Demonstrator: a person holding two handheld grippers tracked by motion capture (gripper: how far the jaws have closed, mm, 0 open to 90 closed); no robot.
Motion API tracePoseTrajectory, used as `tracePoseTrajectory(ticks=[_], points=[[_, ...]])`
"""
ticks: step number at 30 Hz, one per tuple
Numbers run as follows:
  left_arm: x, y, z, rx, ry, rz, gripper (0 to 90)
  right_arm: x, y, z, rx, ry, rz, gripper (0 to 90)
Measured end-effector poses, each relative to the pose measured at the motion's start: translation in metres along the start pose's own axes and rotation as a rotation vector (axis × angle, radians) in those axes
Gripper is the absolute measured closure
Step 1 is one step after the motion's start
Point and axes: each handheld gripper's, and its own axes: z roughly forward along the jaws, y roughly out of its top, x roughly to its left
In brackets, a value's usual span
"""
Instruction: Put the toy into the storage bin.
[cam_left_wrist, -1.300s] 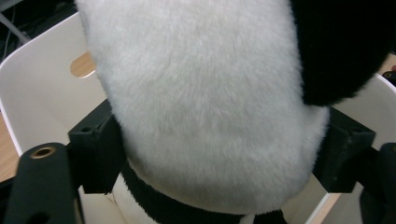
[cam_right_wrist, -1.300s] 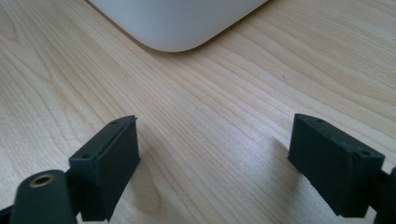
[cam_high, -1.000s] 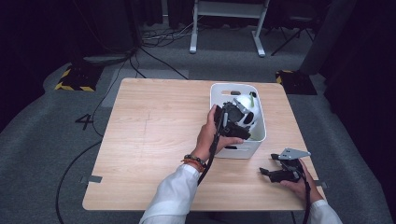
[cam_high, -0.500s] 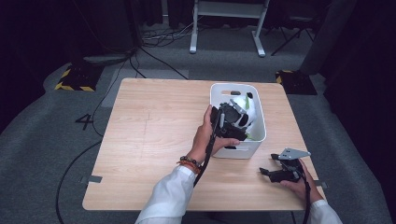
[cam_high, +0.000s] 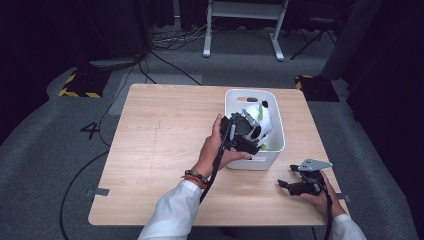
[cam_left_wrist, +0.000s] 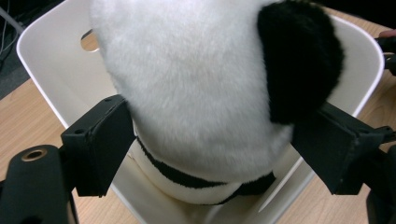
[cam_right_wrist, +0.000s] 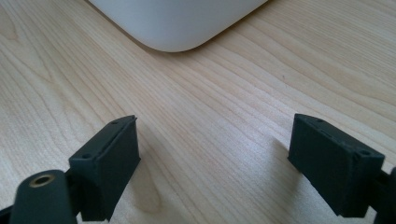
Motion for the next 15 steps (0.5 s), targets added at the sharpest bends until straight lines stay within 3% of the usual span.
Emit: tracePoseTrajectory(ticks=[2, 15], points=[[0.001, 0.0, -0.005, -0.024, -0.01, -0.007, 15.9, 0.0, 0.0, 0.0, 0.0, 0.0, 0.0, 16.1], [0.008, -0.009, -0.019, -0.066, -0.003, 0.025, 15.8, 0.0, 0.0, 0.0, 0.0, 0.0, 0.0, 16.1]])
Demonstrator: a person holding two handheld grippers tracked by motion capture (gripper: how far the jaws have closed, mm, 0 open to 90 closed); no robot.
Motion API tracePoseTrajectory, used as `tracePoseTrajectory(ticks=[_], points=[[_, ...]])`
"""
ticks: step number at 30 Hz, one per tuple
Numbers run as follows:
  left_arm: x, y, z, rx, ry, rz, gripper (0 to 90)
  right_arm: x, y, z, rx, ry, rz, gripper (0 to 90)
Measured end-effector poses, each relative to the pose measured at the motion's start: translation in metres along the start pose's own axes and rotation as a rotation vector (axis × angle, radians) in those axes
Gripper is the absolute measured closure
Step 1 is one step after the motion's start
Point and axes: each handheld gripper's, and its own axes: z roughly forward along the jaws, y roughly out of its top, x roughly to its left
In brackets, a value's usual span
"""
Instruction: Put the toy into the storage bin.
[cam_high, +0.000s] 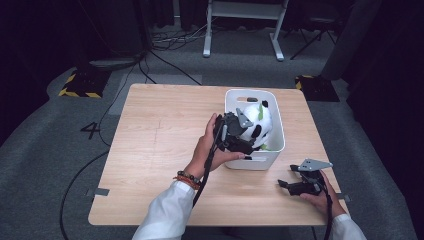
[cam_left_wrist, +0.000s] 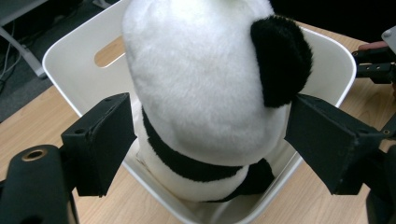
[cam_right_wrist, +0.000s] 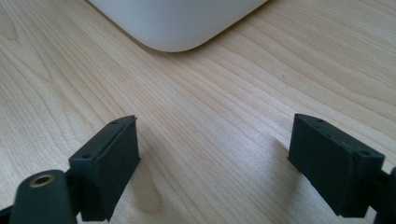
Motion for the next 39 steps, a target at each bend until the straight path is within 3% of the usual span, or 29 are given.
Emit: tracePoseTrajectory(ticks=[7, 17, 39], points=[[0.009, -0.01, -0.009, -0.022, 0.03, 0.018, 15.8, 0.0, 0.0, 0.0, 0.0, 0.0, 0.0, 16.1], [0.022, -0.023, -0.024, -0.044, 0.058, 0.006, 15.9, 0.0, 0.0, 0.0, 0.0, 0.0, 0.0, 16.1], [0.039, -0.046, -0.041, -0.005, 0.13, 0.029, 15.8, 0.0, 0.0, 0.0, 0.0, 0.0, 0.0, 16.1]])
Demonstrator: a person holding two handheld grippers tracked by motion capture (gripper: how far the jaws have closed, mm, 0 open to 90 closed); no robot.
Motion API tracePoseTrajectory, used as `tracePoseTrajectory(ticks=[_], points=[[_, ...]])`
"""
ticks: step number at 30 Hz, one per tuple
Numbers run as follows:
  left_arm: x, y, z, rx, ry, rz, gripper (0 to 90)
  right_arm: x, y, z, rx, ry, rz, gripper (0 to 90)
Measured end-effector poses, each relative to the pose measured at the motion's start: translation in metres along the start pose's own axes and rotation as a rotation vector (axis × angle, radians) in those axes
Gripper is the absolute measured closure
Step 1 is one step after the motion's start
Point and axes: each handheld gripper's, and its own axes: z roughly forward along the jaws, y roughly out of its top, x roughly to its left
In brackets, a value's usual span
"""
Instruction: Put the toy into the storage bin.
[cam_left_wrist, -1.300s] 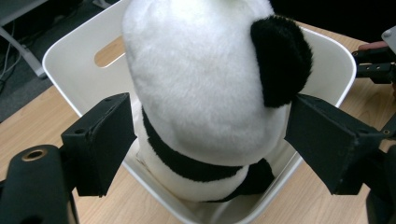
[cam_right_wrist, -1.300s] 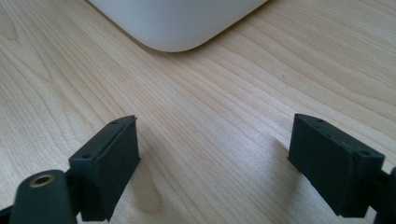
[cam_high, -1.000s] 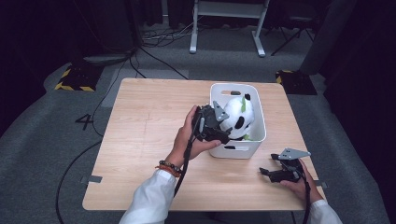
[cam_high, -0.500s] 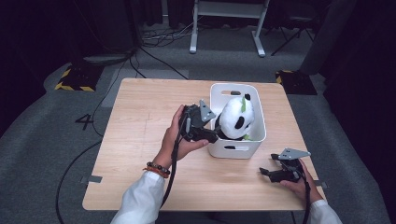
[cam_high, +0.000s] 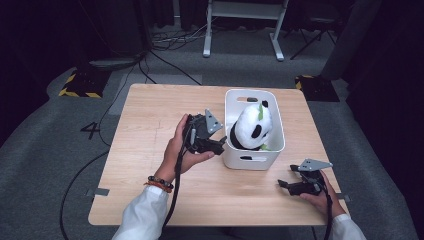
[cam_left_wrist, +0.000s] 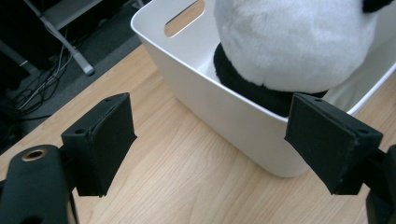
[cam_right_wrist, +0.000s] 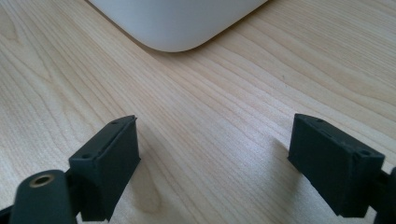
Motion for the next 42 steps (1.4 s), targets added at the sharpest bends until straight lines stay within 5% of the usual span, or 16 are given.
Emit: tracePoseTrajectory(ticks=[42], points=[[0.021, -0.076, 0.01, 0.149, 0.059, -0.019, 15.9, 0.0, 0.0, 0.0, 0.0, -0.002, 0.001, 16.0]])
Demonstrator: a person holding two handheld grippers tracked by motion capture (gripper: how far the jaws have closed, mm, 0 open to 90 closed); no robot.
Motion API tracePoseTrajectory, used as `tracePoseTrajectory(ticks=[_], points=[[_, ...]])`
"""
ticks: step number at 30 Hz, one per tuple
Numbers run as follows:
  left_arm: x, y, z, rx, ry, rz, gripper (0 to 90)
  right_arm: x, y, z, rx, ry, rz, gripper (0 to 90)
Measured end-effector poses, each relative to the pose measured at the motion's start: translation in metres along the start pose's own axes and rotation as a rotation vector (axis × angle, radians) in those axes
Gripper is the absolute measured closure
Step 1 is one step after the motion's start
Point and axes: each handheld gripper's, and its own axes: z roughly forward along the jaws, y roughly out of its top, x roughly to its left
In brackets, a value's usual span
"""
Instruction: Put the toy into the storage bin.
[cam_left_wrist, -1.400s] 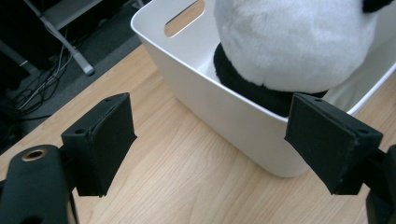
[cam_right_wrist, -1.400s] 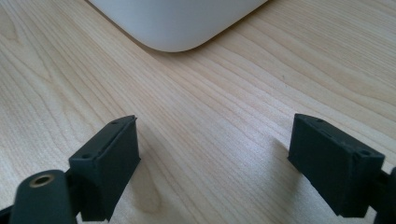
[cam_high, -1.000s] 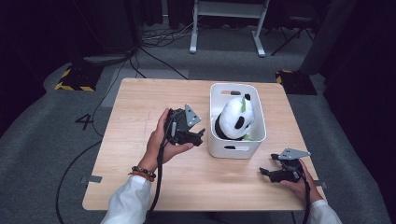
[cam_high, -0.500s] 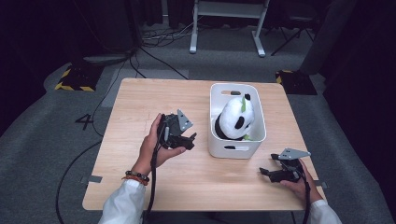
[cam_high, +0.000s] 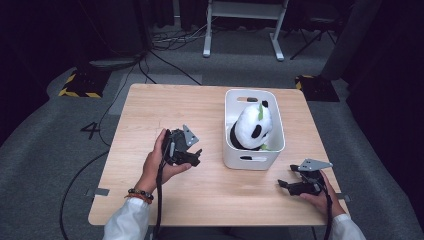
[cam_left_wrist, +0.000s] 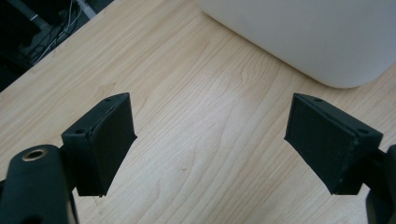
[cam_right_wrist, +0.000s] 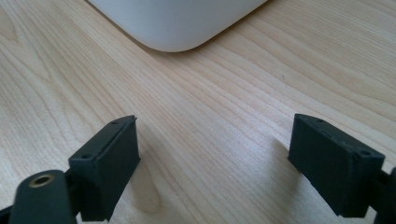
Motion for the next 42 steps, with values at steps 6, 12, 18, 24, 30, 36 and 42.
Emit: tracePoseTrajectory(ticks=[6, 12, 18, 24, 30, 36, 42], points=[[0.002, -0.012, 0.006, 0.02, -0.001, -0.011, 15.9, 0.0, 0.0, 0.0, 0.0, 0.0, 0.0, 16.0], [0.002, -0.026, 0.013, 0.057, 0.002, -0.01, 15.9, 0.0, 0.0, 0.0, 0.0, -0.001, 0.001, 16.0], [0.002, -0.04, 0.02, 0.082, 0.002, -0.015, 15.9, 0.0, 0.0, 0.0, 0.0, -0.001, 0.001, 16.0], [0.003, -0.057, 0.027, 0.104, -0.006, -0.037, 16.0, 0.0, 0.0, 0.0, 0.0, -0.002, 0.001, 16.0], [0.005, -0.074, 0.032, 0.125, -0.042, -0.079, 16.2, 0.0, 0.0, 0.0, 0.0, -0.003, 0.001, 16.0], [0.004, -0.09, 0.035, 0.133, -0.055, -0.104, 16.2, 0.0, 0.0, 0.0, 0.0, -0.003, 0.003, 16.0], [0.004, -0.104, 0.031, 0.099, -0.103, -0.147, 16.1, 0.0, 0.0, 0.0, -0.001, -0.006, 0.005, 16.0]])
